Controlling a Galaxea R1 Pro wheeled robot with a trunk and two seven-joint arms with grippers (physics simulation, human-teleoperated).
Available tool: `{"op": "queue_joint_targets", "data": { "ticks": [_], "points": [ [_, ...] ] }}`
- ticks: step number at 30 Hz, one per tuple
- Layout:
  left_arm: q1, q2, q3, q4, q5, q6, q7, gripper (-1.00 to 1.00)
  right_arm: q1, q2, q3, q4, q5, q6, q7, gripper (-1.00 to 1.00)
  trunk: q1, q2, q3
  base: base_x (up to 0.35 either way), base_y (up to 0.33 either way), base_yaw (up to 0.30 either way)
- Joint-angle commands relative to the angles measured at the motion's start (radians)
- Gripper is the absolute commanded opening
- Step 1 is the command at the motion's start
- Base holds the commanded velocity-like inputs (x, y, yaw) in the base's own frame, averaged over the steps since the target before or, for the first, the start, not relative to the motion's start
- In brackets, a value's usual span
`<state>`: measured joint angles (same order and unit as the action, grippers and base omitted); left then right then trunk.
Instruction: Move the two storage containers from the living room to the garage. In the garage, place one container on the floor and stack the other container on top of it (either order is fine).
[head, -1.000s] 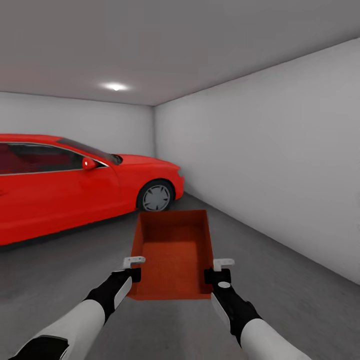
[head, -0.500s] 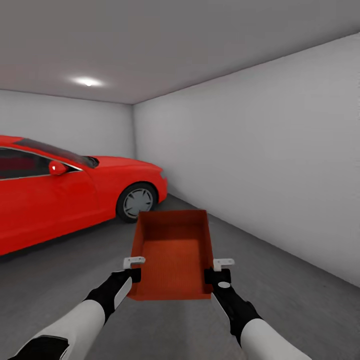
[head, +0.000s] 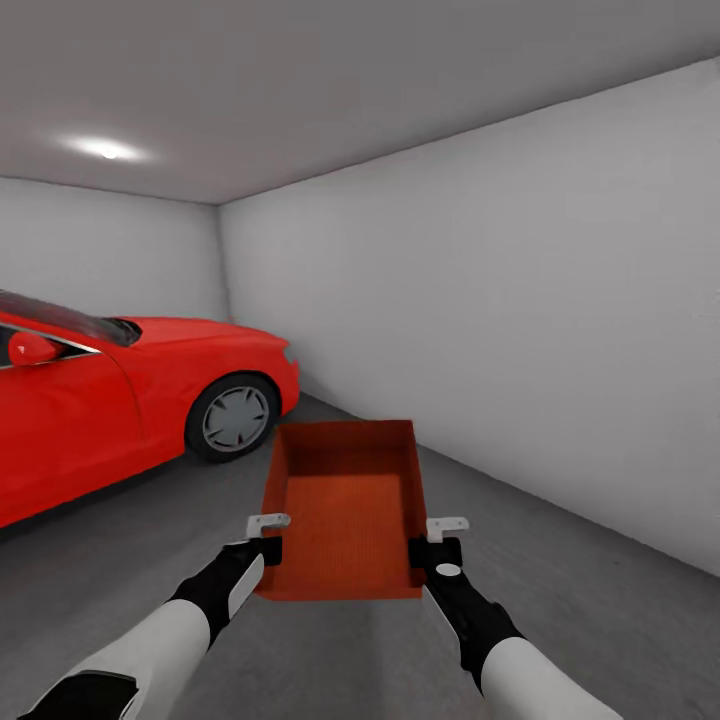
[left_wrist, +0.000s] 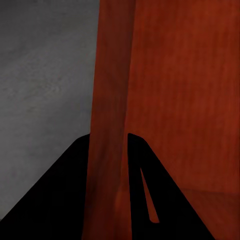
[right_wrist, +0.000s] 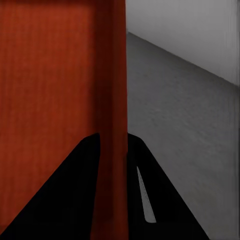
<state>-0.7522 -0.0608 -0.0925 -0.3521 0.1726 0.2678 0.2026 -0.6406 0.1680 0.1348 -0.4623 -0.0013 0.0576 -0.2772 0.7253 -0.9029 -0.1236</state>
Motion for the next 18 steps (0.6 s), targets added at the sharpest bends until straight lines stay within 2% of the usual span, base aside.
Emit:
{"op": "queue_joint_targets", "data": {
  "ticks": [1,18],
  "points": [
    [-0.001,0.055,0.02,-0.005,-0.022,-0.045,0.019,-1.0,-0.001,-0.001,0.006,0.001,-0.014,0.005,-0.006,-1.0,0.001,-0.001,-0.002,0.322,0.112,-0.246],
    [-0.001,0.056,0.02,-0.005,-0.022,-0.045,0.019,-1.0,-0.001,-0.001,0.006,0.001,-0.014,0.005,-0.005,-1.0,0.001,-0.001,-0.002,0.322,0.112,-0.246]
  ]
}}
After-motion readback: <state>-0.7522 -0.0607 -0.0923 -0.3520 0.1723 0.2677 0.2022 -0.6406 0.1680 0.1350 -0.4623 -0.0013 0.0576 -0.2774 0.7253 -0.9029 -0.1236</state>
